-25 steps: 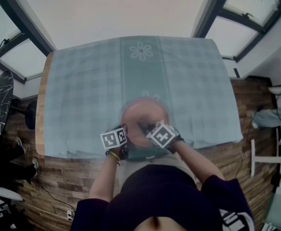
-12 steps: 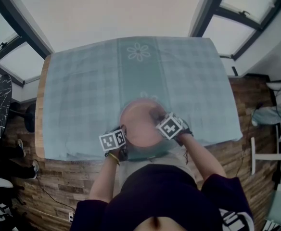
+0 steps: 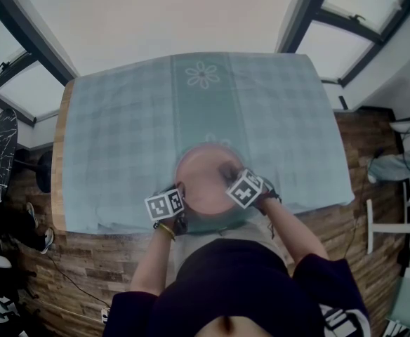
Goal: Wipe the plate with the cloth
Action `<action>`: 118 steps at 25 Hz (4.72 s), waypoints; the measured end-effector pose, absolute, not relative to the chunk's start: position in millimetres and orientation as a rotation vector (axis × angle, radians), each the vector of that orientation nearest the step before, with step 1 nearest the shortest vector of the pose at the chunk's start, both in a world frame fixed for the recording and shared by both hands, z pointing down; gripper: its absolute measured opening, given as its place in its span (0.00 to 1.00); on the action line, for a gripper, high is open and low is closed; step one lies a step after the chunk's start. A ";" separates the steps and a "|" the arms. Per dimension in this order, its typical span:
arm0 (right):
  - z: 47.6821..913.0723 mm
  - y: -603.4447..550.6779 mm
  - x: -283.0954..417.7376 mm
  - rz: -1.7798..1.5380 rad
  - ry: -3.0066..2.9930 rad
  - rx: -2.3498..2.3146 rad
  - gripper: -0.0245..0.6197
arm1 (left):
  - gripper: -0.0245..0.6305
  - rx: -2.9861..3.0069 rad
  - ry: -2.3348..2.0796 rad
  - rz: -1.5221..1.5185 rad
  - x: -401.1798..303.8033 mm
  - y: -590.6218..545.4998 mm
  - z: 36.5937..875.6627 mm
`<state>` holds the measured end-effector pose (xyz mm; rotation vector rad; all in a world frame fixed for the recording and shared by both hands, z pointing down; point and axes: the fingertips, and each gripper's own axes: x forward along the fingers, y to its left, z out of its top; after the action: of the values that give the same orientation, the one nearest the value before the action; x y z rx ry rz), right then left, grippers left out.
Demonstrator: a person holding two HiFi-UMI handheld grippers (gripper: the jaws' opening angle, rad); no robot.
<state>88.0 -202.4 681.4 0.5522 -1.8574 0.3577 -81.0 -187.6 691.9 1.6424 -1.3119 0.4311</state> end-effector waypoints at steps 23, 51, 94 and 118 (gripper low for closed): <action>691.0 -134.4 66.9 0.603 -1.783 0.441 0.09 | 0.11 1.642 -1.321 0.418 -81.2 -186.4 691.9; 652.6 -121.3 25.6 0.786 -1.997 0.690 0.09 | 0.16 1.753 -1.315 0.460 -85.5 -174.7 675.6; 568.4 21.9 38.6 0.776 -2.204 1.073 0.09 | 0.06 1.908 -1.305 0.437 -53.4 15.1 581.1; 558.7 41.0 30.7 0.762 -2.258 1.067 0.09 | 0.06 1.912 -1.303 0.441 -59.6 34.3 577.3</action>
<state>30.7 41.0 558.7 1.0669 -2.2579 0.7624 -59.6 34.3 577.3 1.9122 -1.3028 0.4412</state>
